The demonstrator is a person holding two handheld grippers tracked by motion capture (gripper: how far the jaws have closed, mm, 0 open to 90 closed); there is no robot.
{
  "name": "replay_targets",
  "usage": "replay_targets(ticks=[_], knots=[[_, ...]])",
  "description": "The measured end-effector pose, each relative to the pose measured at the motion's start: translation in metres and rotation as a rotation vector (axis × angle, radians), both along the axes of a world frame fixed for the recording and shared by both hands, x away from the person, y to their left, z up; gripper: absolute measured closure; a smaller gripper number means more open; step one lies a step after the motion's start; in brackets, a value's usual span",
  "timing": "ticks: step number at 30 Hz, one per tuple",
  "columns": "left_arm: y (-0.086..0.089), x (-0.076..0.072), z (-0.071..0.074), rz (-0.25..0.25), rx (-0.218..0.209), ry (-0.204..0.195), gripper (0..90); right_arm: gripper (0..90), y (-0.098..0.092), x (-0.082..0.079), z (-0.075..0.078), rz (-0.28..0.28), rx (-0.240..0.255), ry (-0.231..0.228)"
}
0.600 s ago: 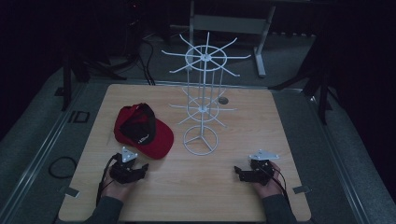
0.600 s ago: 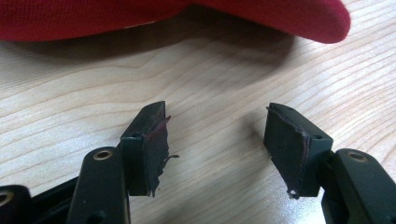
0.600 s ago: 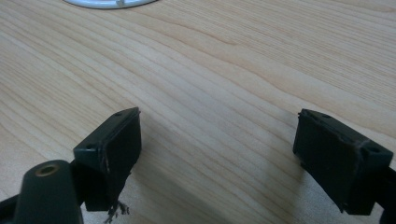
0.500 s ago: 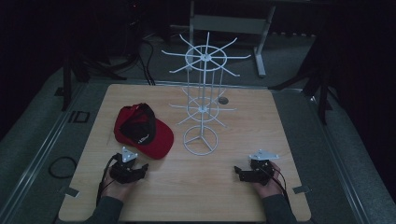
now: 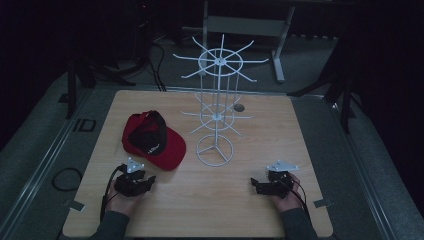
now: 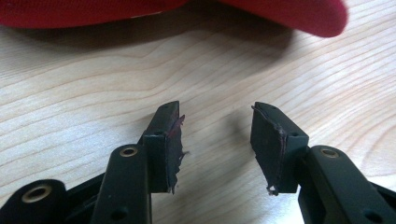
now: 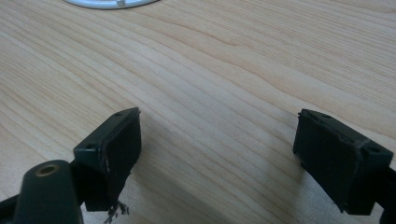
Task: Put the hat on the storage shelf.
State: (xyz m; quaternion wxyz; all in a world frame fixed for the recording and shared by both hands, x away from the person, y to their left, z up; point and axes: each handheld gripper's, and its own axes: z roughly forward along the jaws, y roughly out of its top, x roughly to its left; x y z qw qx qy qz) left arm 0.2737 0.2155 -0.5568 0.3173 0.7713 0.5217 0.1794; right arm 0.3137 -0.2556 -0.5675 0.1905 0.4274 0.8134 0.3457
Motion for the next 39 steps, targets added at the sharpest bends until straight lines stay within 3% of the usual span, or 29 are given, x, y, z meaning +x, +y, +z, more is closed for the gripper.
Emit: replay_targets(ticks=[3, 7, 10, 16, 18, 21, 24, 26, 29, 34, 37, 39], knots=[[0.001, -0.004, 0.010, 0.000, -0.034, -0.028, 51.8, 15.1, 0.000, 0.000, 0.000, 0.000, 0.000, 0.000], [0.000, -0.006, 0.019, -0.008, -0.104, -0.027, 48.2, 15.1, 0.000, 0.000, 0.000, 0.001, -0.001, -0.001], [-0.005, -0.005, 0.024, -0.013, -0.116, -0.030, 42.7, 15.1, 0.000, 0.000, 0.000, 0.001, -0.001, -0.001], [-0.018, 0.007, 0.027, -0.001, -0.202, 0.004, 36.1, 15.1, 0.000, 0.000, 0.000, 0.001, -0.001, -0.001], [-0.023, 0.012, 0.025, 0.002, -0.208, 0.030, 35.0, 15.1, 0.000, 0.000, 0.000, 0.001, -0.001, -0.001], [-0.025, 0.022, 0.020, 0.020, -0.260, 0.056, 34.0, 15.1, 0.000, 0.000, 0.000, 0.001, -0.001, -0.001], [-0.024, 0.027, 0.018, 0.037, -0.270, 0.066, 36.2, 15.1, 0.000, 0.000, 0.000, 0.000, -0.001, 0.001], [-0.021, 0.027, 0.018, 0.052, -0.262, 0.069, 42.2, 15.1, 0.000, 0.000, 0.000, 0.000, 0.000, 0.001], [-0.009, 0.024, 0.020, 0.035, -0.303, 0.073, 52.1, 15.1, 0.000, 0.000, 0.000, 0.000, 0.000, 0.001], [0.010, 0.018, 0.024, 0.086, -0.284, 0.068, 61.4, 15.1, 0.000, 0.000, 0.000, 0.001, -0.001, -0.001], [0.024, 0.017, 0.026, 0.126, -0.291, 0.057, 61.7, 15.1, 0.000, 0.000, 0.000, 0.001, -0.001, -0.001], [0.028, 0.019, 0.026, 0.127, -0.298, 0.054, 59.4, 15.1, 0.000, 0.000, 0.000, 0.000, -0.001, -0.001]])
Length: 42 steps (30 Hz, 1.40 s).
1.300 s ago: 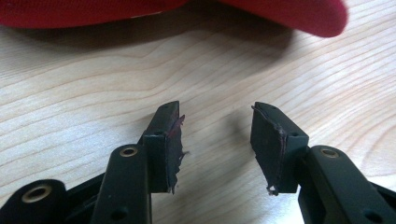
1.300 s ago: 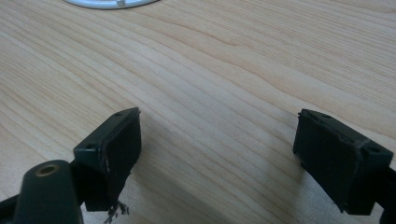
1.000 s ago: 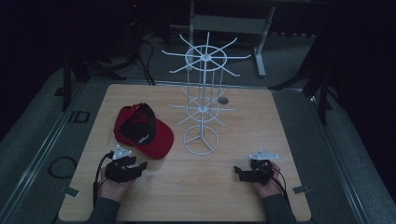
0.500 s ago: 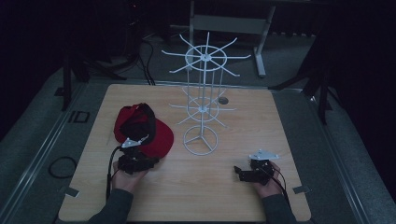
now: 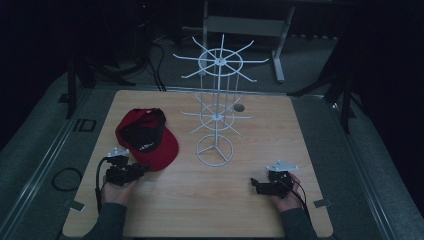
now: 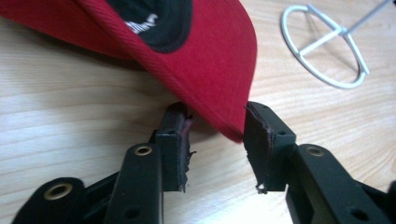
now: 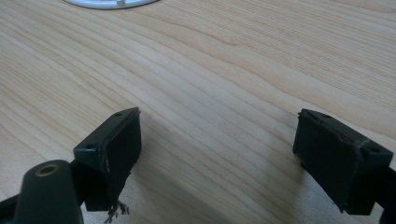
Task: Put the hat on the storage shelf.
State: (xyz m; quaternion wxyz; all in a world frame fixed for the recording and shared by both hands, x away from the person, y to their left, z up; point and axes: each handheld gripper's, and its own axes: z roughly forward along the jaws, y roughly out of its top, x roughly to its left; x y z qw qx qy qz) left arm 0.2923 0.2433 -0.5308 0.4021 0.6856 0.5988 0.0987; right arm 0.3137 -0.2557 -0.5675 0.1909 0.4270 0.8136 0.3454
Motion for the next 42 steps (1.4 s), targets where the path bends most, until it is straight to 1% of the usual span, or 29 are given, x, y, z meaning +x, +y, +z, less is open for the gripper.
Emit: replay_targets(ticks=[2, 3, 5, 8, 12, 17, 19, 21, 22, 23, 26, 27, 28, 30, 31, 34, 37, 38, 40, 41, 42], knots=[[0.000, 0.001, 0.000, -0.007, 0.004, 0.001, 57.5, 15.1, 0.000, 0.000, 0.000, 0.000, 0.000, 0.000], [-0.003, 0.006, -0.002, -0.020, -0.001, 0.006, 56.7, 15.1, 0.000, 0.000, 0.000, 0.000, 0.000, 0.000], [-0.007, 0.012, -0.004, -0.025, -0.003, 0.011, 56.0, 15.1, 0.000, 0.000, 0.000, -0.001, 0.001, 0.001], [-0.011, 0.020, -0.009, -0.038, -0.005, 0.031, 55.6, 15.1, 0.000, 0.000, 0.000, -0.001, 0.000, 0.001], [-0.015, 0.031, -0.012, -0.035, -0.009, 0.046, 55.6, 15.1, 0.000, 0.000, 0.000, -0.001, 0.001, 0.001], [-0.015, 0.042, -0.013, -0.022, 0.014, 0.058, 55.6, 15.1, 0.000, 0.000, 0.000, -0.001, 0.000, 0.001], [-0.016, 0.047, -0.014, -0.020, 0.036, 0.063, 57.0, 15.1, 0.000, 0.000, 0.000, -0.002, 0.002, 0.002], [-0.016, 0.048, -0.015, -0.024, 0.038, 0.065, 58.1, 15.1, 0.000, 0.000, 0.000, -0.002, 0.002, 0.002], [-0.016, 0.049, -0.016, -0.019, 0.041, 0.061, 58.1, 15.1, 0.000, 0.000, 0.000, -0.003, 0.002, 0.002], [-0.016, 0.049, -0.016, -0.016, 0.035, 0.055, 59.7, 15.1, 0.000, 0.000, 0.000, -0.003, 0.002, 0.003], [-0.017, 0.047, -0.014, 0.005, 0.041, 0.032, 64.8, 15.1, 0.000, 0.000, 0.000, -0.002, 0.002, 0.001], [-0.017, 0.047, -0.014, 0.005, 0.041, 0.032, 66.3, 15.1, 0.000, 0.000, 0.000, -0.002, 0.002, 0.001], [-0.018, 0.045, -0.013, 0.012, 0.050, 0.015, 66.3, 15.1, 0.000, 0.000, 0.000, -0.002, 0.002, 0.001], [-0.019, 0.043, -0.010, 0.015, 0.054, 0.000, 70.5, 15.1, 0.000, 0.000, 0.000, -0.001, 0.002, 0.001], [-0.019, 0.042, -0.009, 0.018, 0.064, -0.009, 71.9, 15.1, 0.000, 0.000, 0.000, -0.002, 0.002, 0.001], [-0.018, 0.037, -0.006, 0.028, 0.060, -0.029, 77.6, 15.1, 0.000, 0.000, 0.000, -0.002, 0.002, 0.002], [-0.015, 0.033, -0.003, 0.032, 0.041, -0.052, 84.1, 15.1, 0.000, 0.000, 0.000, -0.001, 0.001, 0.001], [-0.014, 0.032, -0.001, 0.031, 0.044, -0.060, 85.7, 15.1, 0.000, 0.000, 0.000, -0.001, 0.001, 0.001], [-0.017, 0.030, 0.002, 0.020, 0.071, -0.072, 86.0, 15.1, 0.000, 0.000, 0.000, -0.001, 0.001, 0.001], [-0.017, 0.029, 0.002, 0.023, 0.076, -0.073, 86.0, 15.1, 0.000, 0.000, 0.000, -0.001, 0.001, 0.001], [-0.017, 0.029, 0.002, 0.028, 0.071, -0.076, 86.1, 15.1, 0.000, 0.000, 0.000, -0.001, 0.001, 0.001]])
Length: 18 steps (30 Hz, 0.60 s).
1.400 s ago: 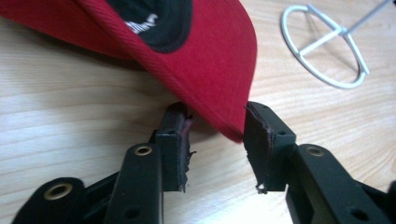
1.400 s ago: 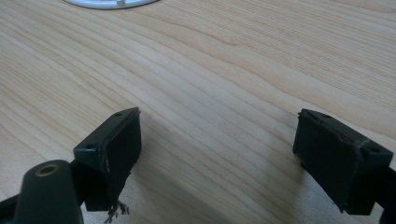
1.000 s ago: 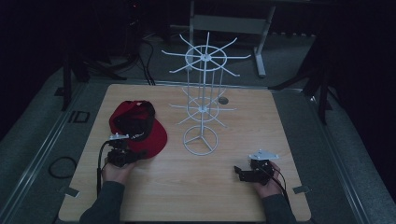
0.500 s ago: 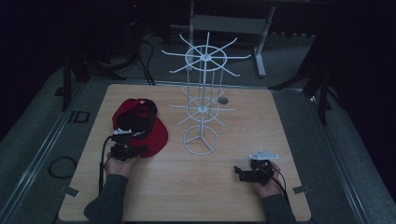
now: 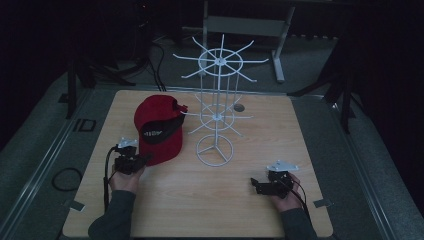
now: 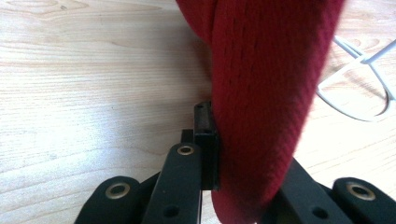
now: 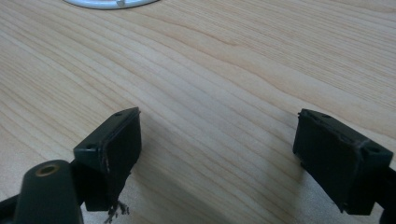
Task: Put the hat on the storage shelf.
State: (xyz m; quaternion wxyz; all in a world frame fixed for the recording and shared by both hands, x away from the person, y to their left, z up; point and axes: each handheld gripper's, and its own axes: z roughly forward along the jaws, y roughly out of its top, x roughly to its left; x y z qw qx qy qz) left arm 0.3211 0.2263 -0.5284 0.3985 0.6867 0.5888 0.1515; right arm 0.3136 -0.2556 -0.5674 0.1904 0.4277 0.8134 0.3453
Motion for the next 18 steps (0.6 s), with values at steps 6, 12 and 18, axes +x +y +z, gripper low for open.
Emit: replay_targets(ticks=[6, 12, 18], knots=[[0.003, -0.003, 0.003, 0.016, -0.002, -0.008, 86.2, 15.1, 0.000, 0.000, 0.000, 0.000, 0.000, 0.000], [0.007, -0.006, 0.014, 0.030, 0.008, -0.041, 86.2, 15.1, 0.000, 0.000, 0.000, 0.000, 0.000, 0.000], [0.012, -0.010, 0.035, 0.036, 0.016, -0.087, 86.2, 15.1, 0.000, 0.000, 0.000, 0.000, 0.000, 0.000]])
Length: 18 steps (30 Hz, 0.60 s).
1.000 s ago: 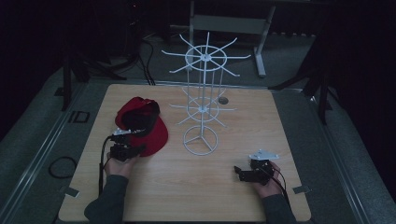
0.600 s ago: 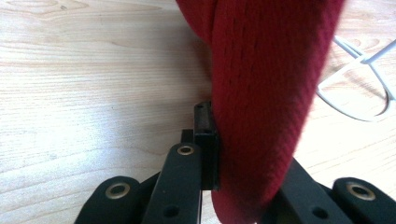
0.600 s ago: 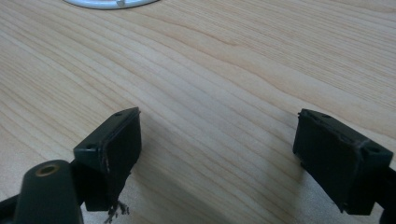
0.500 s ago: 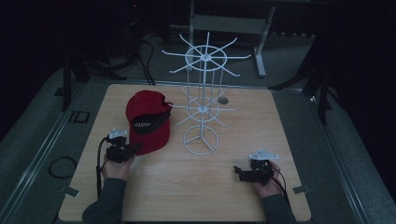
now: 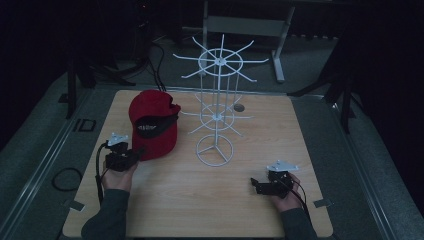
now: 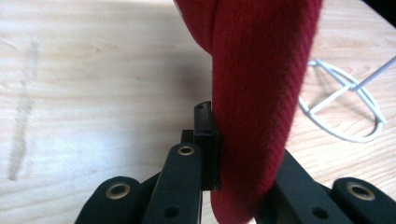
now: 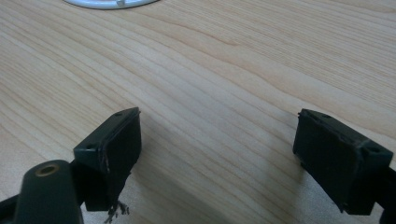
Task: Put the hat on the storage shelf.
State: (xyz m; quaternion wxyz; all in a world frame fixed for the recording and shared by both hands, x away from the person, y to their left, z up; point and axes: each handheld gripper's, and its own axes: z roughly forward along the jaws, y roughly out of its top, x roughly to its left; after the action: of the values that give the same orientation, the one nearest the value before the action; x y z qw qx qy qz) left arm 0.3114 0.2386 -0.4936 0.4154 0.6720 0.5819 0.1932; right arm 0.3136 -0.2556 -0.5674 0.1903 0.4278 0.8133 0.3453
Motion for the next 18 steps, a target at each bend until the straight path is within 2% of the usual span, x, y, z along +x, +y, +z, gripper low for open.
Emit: replay_targets(ticks=[10, 18], knots=[[0.010, -0.003, 0.033, 0.015, -0.008, -0.068, 86.2, 15.1, 0.000, 0.000, 0.000, -0.002, 0.002, 0.002], [0.011, -0.002, 0.053, 0.014, -0.002, -0.105, 86.2, 15.1, 0.000, 0.000, 0.000, -0.003, 0.003, 0.001]])
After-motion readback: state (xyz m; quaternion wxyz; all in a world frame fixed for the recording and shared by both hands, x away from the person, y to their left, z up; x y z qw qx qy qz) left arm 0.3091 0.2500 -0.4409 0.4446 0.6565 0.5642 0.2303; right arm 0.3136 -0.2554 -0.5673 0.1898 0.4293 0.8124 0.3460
